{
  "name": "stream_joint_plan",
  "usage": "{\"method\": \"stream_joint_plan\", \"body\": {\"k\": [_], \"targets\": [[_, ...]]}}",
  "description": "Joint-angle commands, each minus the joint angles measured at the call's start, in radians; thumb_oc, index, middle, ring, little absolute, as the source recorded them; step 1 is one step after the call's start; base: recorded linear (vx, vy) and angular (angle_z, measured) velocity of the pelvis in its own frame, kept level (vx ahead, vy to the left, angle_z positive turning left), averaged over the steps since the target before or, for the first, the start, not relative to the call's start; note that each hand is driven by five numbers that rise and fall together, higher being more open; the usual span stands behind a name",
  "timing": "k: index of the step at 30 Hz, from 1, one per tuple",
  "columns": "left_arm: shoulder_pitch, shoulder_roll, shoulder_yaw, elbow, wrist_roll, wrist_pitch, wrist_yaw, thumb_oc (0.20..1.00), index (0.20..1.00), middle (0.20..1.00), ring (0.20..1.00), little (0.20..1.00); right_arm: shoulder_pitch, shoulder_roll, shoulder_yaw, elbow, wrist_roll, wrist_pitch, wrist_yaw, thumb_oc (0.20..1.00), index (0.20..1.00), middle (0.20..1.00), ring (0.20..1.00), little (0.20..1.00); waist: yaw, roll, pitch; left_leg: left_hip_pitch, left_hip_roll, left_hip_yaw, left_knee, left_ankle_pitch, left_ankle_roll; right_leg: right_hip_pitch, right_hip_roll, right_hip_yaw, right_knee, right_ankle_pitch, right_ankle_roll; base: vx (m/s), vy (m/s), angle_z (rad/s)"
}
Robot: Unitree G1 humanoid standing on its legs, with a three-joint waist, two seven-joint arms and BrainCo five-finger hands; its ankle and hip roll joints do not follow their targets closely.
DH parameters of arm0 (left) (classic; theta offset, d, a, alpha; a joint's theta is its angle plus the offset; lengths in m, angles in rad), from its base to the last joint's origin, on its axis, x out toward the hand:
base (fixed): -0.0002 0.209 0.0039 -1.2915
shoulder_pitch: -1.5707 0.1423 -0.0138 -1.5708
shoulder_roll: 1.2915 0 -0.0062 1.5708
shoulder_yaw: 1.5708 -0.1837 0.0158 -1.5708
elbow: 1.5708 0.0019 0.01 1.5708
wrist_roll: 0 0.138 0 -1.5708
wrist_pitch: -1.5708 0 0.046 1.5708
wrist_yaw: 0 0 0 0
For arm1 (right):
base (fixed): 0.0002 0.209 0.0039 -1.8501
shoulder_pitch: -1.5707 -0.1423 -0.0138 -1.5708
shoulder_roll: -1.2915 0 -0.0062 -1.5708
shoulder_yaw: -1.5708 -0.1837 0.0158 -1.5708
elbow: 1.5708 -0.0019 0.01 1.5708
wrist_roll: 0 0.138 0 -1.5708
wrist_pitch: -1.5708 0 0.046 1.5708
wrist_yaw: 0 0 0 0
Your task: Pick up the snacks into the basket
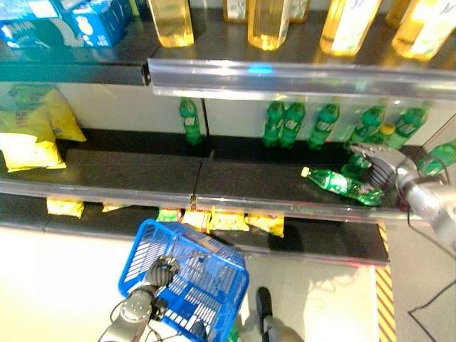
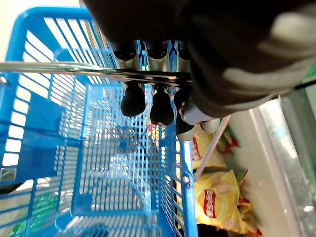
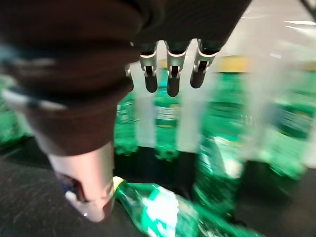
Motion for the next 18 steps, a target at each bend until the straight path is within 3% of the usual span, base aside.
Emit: {"method": "stream_joint_plan", "body": {"k": [1,3,18], "targets": [[-0.041,0.048,0.025,-0.087,-0.021,-0.078,0.031,0.200,0.200,0.200,0.200,0.200,-0.112,0.017,0.062,0.056,-0.035,0.028,-0.042,1.000,1.000,1.000,1.000,1.000,0.039,-0.017,0.016,-0.068,0.019,-0.038,0.087,-0.049,-0.029,-0.013,-0.044,0.049,0.068,-0.096,0.087,0.00,0.000,0.00],[-0.055,0.039,0.012,-0.081,-0.023,-0.078,0.029,0.200,0.200,0.200,0.200,0.200,-0.160,0.019,0.120,0.077,-0.051,0.026,-0.036,1.000,1.000,1.000,1.000,1.000,0.038,-0.006,0.023,-0.078,0.018,-0.044,0.085,-0.043,-0.033,-0.021,-0.046,0.043,0.071,-0.099,0.084,-0.01,-0.053,0.06],[-0.108,0.025,-0.027,-0.095,-0.046,-0.078,0.056,0.200,0.200,0.200,0.200,0.200,-0.322,0.140,0.204,0.222,-0.014,0.069,-0.063,1.000,1.000,1.000,1.000,1.000,0.050,0.031,0.075,-0.131,0.016,-0.067,0.102,-0.031,-0.040,-0.077,-0.045,0.030,0.133,-0.125,0.066,-0.01,-0.042,0.06]]}}
